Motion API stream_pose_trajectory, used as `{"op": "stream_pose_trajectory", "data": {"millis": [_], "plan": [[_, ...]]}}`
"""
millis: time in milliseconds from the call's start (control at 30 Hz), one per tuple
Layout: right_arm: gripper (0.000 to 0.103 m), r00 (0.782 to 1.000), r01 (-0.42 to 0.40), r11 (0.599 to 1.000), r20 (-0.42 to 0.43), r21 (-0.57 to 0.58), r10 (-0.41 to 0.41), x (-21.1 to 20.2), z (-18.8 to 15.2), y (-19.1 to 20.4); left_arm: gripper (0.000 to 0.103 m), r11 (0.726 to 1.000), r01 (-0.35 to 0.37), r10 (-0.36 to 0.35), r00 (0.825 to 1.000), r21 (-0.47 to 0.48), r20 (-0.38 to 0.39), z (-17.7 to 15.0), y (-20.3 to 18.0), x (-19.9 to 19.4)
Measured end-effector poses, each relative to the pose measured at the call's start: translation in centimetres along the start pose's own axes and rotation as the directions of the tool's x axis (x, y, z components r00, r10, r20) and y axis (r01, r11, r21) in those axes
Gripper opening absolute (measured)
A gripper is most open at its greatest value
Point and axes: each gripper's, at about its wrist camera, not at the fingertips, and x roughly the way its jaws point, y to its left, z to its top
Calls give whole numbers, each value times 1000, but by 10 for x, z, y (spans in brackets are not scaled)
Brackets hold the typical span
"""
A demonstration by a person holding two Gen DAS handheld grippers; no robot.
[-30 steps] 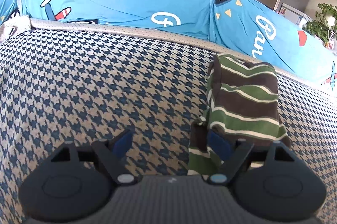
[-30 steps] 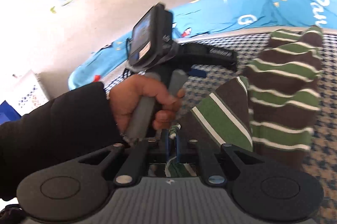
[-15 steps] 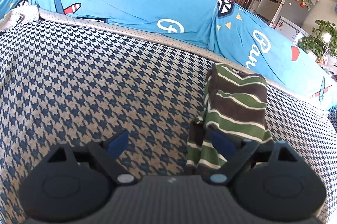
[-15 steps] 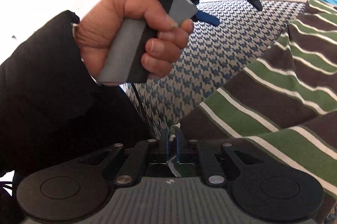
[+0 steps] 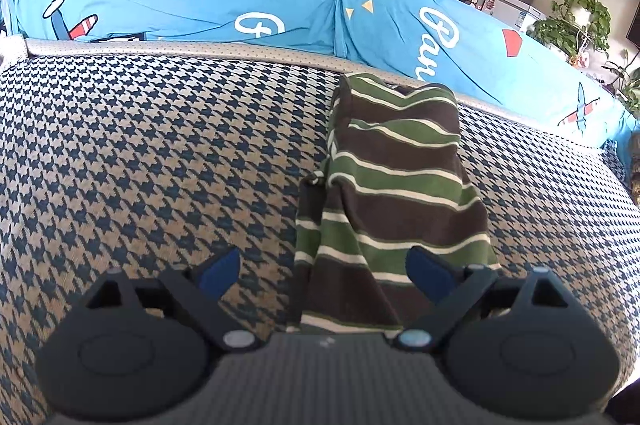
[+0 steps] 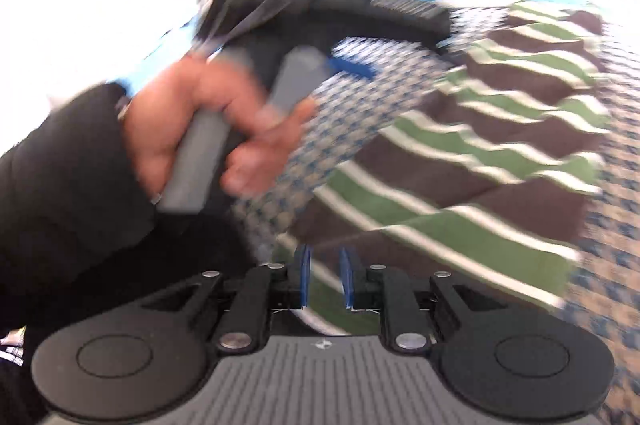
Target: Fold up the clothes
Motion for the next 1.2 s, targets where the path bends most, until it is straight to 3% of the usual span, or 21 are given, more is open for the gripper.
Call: {"op": "stream_pose_trajectory", "data": {"millis": [100,300,533,767,1000,1200], "plan": [[30,996,86,994,8,69,-87,-16,-4,-11,94,1000,7,-7,1000,9,1,-5,-4,-3],[31,970,244,953,-28,183,-243,-39,-21,-31,94,999,20,-20,1000,25,-2,-13,-12,-8],[32,961,276,933,-74,230,-265,-45,-35,-44,94,998,16,-16,1000,60,2,-18,-20,-7],[36,963,271,935,-78,229,-260,-40,-39,-42,94,1000,7,-7,1000,26,-5,-15,-15,-3],[10,960,279,931,-92,235,-264,-36,-42,-42,94,1000,-3,3,1000,-7,-15,-13,-10,4],[7,953,304,927,-94,221,-289,-39,-44,-37,94,1000,-20,20,1000,9,-21,-13,-12,13]]}}
